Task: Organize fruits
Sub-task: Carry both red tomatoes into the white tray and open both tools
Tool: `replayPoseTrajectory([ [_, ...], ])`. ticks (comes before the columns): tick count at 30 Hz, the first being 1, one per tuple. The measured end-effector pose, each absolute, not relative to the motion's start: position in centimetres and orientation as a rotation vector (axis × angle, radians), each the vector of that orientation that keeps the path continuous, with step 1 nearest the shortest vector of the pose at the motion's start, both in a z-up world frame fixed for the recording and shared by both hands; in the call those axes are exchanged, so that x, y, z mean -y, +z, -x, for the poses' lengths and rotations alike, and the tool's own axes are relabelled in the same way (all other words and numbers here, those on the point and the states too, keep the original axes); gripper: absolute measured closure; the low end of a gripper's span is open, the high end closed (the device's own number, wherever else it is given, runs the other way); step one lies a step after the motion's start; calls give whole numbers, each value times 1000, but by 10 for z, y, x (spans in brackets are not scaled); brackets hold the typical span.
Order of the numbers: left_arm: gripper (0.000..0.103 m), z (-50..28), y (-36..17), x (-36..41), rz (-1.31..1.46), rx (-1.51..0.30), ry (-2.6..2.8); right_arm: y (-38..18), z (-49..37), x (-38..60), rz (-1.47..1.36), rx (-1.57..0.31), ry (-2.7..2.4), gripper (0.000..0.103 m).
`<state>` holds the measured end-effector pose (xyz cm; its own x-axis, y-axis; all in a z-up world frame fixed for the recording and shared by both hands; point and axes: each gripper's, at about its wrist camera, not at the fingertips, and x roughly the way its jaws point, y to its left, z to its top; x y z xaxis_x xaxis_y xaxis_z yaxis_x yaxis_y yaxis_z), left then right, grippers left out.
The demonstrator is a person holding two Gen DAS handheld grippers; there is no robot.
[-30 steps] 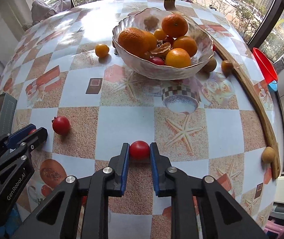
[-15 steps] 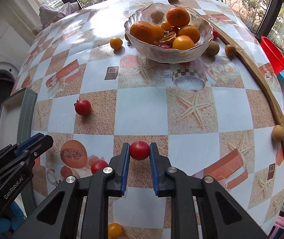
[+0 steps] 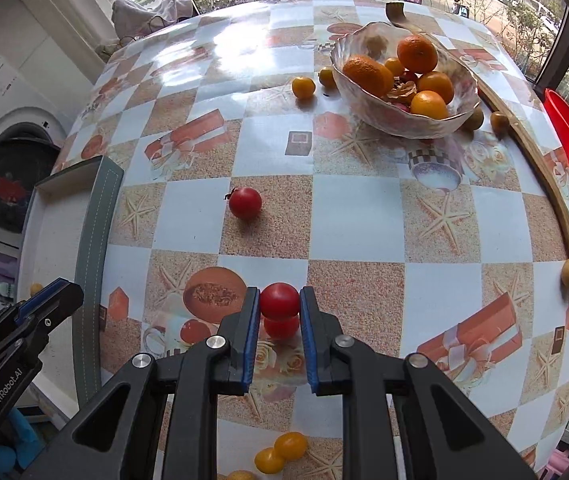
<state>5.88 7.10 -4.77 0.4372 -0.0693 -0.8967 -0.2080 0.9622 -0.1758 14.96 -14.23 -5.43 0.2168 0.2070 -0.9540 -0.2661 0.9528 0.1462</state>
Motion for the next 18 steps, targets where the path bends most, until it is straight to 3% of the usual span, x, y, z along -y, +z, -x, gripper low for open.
replayPoseTrajectory([
  [18, 80, -3, -71, -148, 311, -1166, 271, -47, -133, 13, 122, -1307, 557, 81],
])
